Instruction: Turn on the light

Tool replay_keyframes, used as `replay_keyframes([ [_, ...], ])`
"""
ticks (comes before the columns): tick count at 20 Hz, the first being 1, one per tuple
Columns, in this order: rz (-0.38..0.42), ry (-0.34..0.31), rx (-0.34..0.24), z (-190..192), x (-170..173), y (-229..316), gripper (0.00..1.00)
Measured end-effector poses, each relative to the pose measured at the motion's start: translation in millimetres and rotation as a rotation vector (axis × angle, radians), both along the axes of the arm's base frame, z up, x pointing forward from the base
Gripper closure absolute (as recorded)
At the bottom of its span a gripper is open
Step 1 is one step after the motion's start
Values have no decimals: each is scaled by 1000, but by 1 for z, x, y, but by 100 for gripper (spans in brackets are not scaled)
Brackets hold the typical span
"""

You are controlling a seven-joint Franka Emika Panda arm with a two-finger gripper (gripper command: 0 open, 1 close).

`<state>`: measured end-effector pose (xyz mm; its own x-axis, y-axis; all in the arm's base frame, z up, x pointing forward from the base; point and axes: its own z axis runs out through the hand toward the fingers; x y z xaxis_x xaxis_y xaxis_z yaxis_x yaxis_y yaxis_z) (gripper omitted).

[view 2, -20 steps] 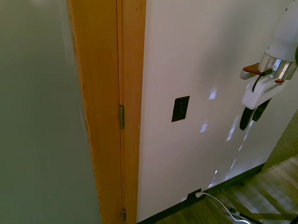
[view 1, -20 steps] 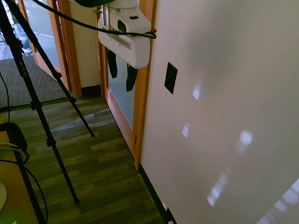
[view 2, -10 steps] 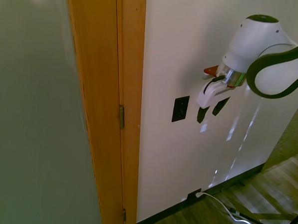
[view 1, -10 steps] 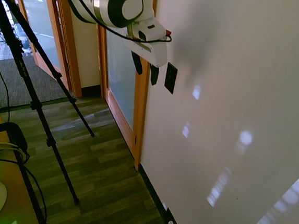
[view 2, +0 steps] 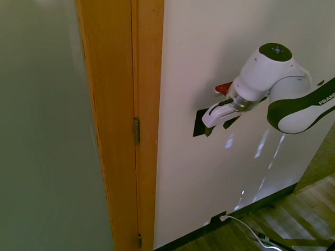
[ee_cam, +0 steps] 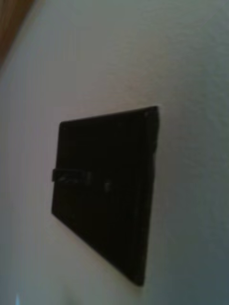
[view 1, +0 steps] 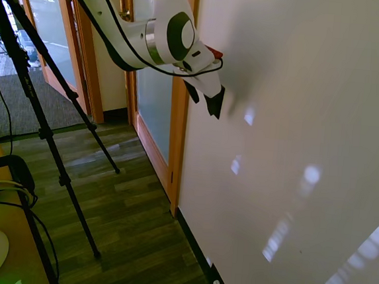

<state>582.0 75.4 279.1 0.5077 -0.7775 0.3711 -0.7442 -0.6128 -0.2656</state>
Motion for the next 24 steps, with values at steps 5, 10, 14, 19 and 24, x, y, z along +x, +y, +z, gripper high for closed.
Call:
replay_keyframes([
  [5,17,-8,-7,-21,20,18,100],
  [10,17,-59,-10,-17,20,19,100],
  [14,5,-70,-4,-16,21,15,100],
  [19,-15,-80,-5,-15,21,10,100],
  [24,-25,-82,-6,-15,22,7,100],
])
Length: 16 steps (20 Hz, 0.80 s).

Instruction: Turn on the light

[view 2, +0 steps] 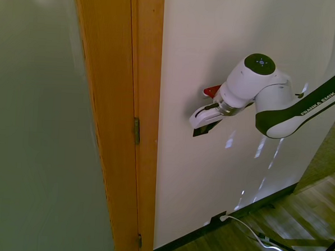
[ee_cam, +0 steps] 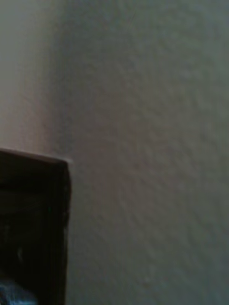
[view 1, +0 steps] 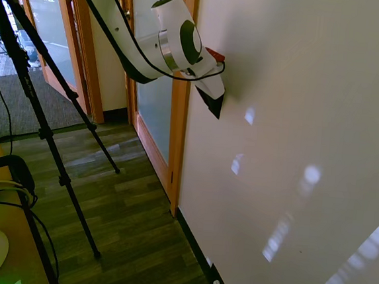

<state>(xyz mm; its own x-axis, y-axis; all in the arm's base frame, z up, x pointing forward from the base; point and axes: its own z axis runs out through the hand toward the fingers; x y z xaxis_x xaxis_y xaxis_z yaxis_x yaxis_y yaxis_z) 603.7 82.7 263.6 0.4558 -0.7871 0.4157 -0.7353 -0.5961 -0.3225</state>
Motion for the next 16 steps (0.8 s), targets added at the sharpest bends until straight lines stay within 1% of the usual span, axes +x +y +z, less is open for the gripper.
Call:
replay_keyframes([
  [5,3,-11,-9,1,-1,2,100],
  [8,-1,-37,-13,1,-4,4,100],
  [12,6,-128,-25,8,-17,8,100],
  [14,11,-189,-41,24,-26,14,100],
  [15,22,-226,-40,37,-30,19,100],
  [16,37,-264,-32,50,-34,28,0],
])
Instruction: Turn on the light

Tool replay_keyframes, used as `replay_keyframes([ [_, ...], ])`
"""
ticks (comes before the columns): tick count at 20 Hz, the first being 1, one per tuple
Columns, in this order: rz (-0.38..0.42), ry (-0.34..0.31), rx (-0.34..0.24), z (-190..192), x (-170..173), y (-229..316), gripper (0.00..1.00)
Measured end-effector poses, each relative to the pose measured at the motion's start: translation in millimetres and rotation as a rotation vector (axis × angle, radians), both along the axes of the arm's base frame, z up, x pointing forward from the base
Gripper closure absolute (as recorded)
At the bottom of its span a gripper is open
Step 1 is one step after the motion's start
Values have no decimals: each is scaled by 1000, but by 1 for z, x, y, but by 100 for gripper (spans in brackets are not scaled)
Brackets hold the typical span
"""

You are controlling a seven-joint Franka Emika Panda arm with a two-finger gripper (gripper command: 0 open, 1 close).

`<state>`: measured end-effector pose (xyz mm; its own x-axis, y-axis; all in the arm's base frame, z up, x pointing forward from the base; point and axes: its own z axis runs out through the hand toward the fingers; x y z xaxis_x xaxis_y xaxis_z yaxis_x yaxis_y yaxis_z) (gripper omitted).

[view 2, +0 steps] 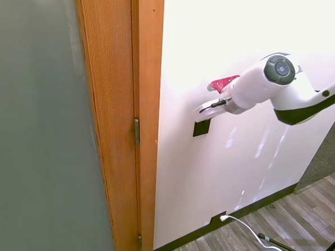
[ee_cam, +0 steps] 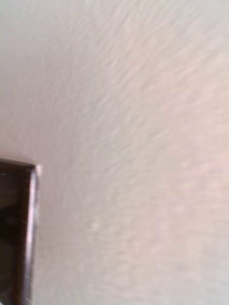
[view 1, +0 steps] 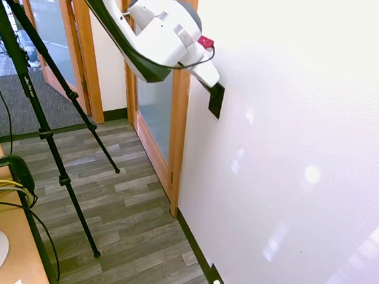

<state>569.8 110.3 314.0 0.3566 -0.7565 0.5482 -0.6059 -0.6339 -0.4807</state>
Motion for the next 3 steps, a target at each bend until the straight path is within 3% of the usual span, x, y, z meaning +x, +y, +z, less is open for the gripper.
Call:
replay_keyframes([
  [3,48,-28,-9,7,-11,15,0],
])
